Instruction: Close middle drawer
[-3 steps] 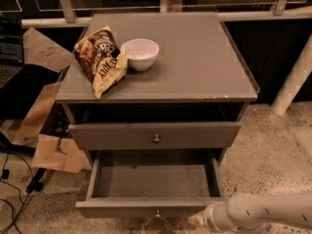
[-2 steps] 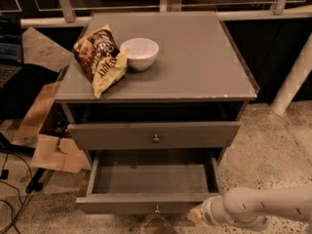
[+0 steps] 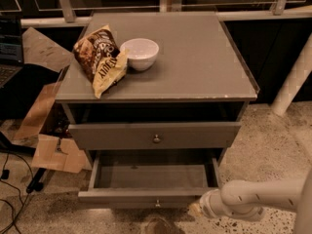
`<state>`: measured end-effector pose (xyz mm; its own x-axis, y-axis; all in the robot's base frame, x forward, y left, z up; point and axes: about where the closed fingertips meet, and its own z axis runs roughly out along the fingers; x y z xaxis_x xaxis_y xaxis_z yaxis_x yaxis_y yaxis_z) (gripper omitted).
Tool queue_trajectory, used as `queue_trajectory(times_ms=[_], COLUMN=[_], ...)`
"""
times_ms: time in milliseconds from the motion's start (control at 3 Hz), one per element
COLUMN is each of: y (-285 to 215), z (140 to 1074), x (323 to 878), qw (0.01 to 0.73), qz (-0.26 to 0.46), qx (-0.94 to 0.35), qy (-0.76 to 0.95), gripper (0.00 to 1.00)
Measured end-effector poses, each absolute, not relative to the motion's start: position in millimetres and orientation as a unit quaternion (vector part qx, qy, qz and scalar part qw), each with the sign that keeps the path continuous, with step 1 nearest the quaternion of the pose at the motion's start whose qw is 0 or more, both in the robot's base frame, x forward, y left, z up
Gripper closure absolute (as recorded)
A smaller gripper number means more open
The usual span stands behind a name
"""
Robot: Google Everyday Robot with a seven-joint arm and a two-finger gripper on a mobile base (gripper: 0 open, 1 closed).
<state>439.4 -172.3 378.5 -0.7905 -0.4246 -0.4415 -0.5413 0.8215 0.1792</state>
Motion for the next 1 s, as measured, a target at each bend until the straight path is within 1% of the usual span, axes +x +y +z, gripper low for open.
queue_trajectory(times_ms=[333, 667, 1000], y=[-172.7, -174.8, -175.1], z=[378.6, 380.8, 378.5], x=[440.2, 475.1, 479.7], qw=[0.196, 0.200, 0.203], qz=[0.149, 0.149, 0.147], qx=[-0.261, -0.301, -0.299], qy=[0.933, 0.920, 0.921], gripper=[1.00, 1.00, 1.00])
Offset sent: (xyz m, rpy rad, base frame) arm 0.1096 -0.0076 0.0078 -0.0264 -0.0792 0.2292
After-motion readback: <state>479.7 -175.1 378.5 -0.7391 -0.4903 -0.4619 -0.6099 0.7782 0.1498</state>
